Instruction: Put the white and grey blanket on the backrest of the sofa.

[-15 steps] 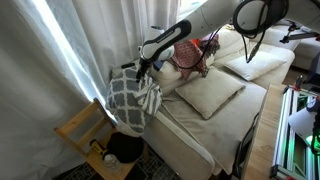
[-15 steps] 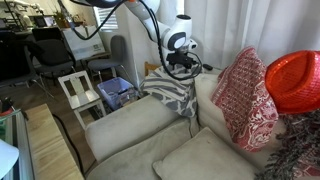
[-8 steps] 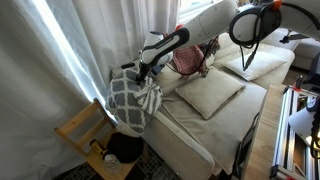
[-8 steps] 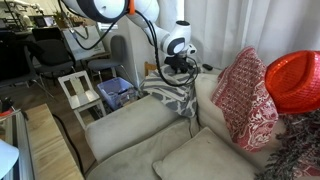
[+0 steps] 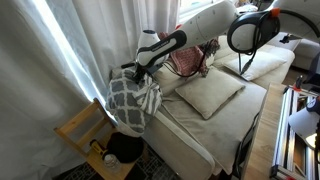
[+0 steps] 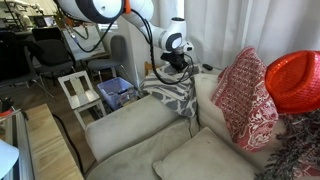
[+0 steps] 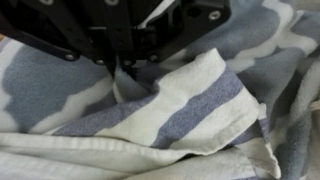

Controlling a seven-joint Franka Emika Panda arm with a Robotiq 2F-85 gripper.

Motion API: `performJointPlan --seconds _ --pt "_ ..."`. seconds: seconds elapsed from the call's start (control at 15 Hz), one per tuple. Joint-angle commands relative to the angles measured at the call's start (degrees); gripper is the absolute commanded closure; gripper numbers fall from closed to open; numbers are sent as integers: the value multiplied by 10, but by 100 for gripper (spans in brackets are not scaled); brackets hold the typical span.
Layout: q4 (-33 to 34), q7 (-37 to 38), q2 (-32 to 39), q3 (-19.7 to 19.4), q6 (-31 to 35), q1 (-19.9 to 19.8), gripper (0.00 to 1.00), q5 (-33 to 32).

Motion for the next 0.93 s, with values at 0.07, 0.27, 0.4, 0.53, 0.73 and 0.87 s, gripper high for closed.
performJointPlan --seconds 0.07,0.27,0.4,0.53,0.73,0.87 --pt "-5 24 -65 -36 -30 7 98 -17" --pt "-10 19 -112 -62 -36 -4 98 -22" --pt "-16 21 -146 -80 -62 -10 98 -28" --pt "-34 10 -187 -96 -100 -19 98 -38" --pt "-48 -11 -234 -107 -136 -34 98 -55" --pt "-56 -14 -260 -110 -132 -42 98 -60"
